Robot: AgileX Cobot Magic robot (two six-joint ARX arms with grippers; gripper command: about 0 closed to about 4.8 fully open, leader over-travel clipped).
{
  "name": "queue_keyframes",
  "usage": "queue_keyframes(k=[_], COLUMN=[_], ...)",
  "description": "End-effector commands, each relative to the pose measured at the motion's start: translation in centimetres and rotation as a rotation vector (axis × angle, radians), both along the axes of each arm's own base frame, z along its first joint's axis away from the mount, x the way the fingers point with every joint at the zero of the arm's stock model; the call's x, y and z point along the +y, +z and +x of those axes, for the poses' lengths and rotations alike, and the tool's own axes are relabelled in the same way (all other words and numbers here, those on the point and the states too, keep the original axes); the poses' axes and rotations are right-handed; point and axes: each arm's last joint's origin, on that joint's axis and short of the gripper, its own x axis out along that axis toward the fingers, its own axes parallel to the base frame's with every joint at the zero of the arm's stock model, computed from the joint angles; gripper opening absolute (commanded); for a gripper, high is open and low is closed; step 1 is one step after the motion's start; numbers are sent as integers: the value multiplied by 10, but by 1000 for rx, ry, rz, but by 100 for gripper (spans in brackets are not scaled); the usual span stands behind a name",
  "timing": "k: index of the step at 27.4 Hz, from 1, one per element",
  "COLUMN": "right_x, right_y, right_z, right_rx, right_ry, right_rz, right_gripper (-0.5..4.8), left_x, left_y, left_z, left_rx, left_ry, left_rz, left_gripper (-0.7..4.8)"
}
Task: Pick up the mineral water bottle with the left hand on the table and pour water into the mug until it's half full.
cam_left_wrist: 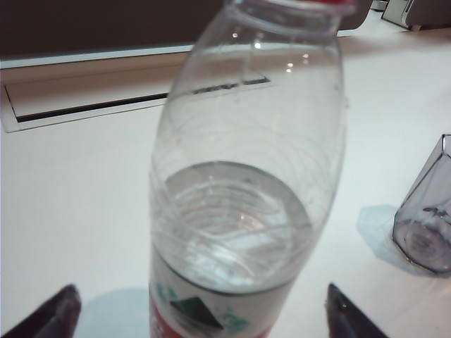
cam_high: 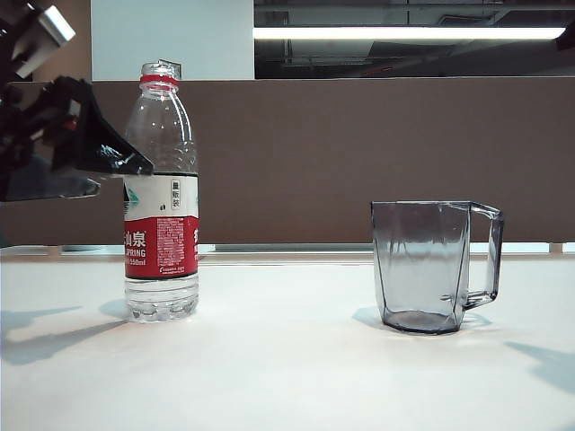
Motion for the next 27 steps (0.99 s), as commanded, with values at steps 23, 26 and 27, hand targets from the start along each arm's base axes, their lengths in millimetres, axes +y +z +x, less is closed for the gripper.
queue_keyframes(k=[23,26,27], right_x=[1,1,1], right_y=[-8,-8,-8], right_z=[-4,-4,-4], right_rx=[107,107,107], right_ry=[102,101,101], right_rz=[-31,-31,-31], right_gripper=[-5,-5,-5], left_x=[-18,-20,-20], left_y=[-11,-9,-9], left_z=[32,33,33], left_rx=[-64,-75,-76], left_ry=[-108,-116,-116], left_rz=[-37,-36,-36], left_gripper=[479,479,479])
